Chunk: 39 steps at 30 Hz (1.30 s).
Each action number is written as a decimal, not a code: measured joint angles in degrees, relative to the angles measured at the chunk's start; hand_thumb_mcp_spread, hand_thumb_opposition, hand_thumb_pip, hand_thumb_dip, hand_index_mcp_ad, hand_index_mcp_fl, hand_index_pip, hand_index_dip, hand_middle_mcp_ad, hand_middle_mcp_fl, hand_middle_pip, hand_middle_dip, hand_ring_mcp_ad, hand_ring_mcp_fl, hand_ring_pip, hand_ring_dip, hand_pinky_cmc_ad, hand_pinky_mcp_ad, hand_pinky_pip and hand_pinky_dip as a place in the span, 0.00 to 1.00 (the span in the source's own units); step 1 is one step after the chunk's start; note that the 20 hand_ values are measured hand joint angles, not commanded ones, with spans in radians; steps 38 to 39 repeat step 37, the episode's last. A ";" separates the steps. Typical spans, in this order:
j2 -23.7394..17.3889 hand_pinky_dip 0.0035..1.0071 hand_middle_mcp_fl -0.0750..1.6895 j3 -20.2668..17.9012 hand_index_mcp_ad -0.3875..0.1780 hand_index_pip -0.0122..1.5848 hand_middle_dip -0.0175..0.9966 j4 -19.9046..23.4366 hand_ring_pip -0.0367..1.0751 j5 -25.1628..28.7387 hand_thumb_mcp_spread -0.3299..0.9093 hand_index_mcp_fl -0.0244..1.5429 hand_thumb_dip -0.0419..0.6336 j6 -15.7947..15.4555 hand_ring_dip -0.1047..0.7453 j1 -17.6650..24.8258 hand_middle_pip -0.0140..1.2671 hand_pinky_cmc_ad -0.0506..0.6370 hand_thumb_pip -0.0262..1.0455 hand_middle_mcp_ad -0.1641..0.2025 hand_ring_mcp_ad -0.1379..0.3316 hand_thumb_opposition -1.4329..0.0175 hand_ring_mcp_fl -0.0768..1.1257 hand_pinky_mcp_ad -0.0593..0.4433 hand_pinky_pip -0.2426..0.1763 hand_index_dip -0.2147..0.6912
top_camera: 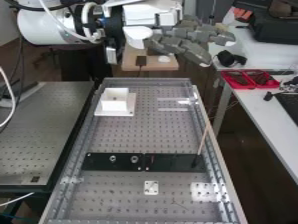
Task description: Grab the smaller nut and place it in the white container
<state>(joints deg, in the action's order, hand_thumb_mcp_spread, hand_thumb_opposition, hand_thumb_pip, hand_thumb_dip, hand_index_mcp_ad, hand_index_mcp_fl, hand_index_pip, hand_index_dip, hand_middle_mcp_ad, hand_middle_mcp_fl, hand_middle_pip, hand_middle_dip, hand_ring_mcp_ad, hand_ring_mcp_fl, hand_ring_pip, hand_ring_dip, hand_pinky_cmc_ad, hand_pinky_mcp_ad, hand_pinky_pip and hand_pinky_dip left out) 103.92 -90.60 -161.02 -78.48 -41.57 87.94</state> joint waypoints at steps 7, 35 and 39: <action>-0.13 0.50 0.12 0.02 0.48 0.64 0.22 -1.53 0.14 -1.02 0.52 0.09 0.33 -0.13 0.20 -0.22 0.11 0.58 0.50 0.59 0.61 0.45 0.06 0.70 0.36 0.42; -3.34 0.50 0.12 -1.00 0.47 0.49 0.22 -6.43 0.14 -7.22 0.52 0.09 0.33 -0.63 0.20 -3.63 0.11 0.58 0.50 0.59 0.61 0.45 0.06 0.70 0.36 0.39; -4.14 0.50 0.12 -1.42 0.48 0.44 0.22 -7.01 0.14 -7.74 0.52 0.09 0.33 -0.97 0.20 -4.27 0.11 0.58 0.50 0.59 0.61 0.45 0.06 0.70 0.36 0.37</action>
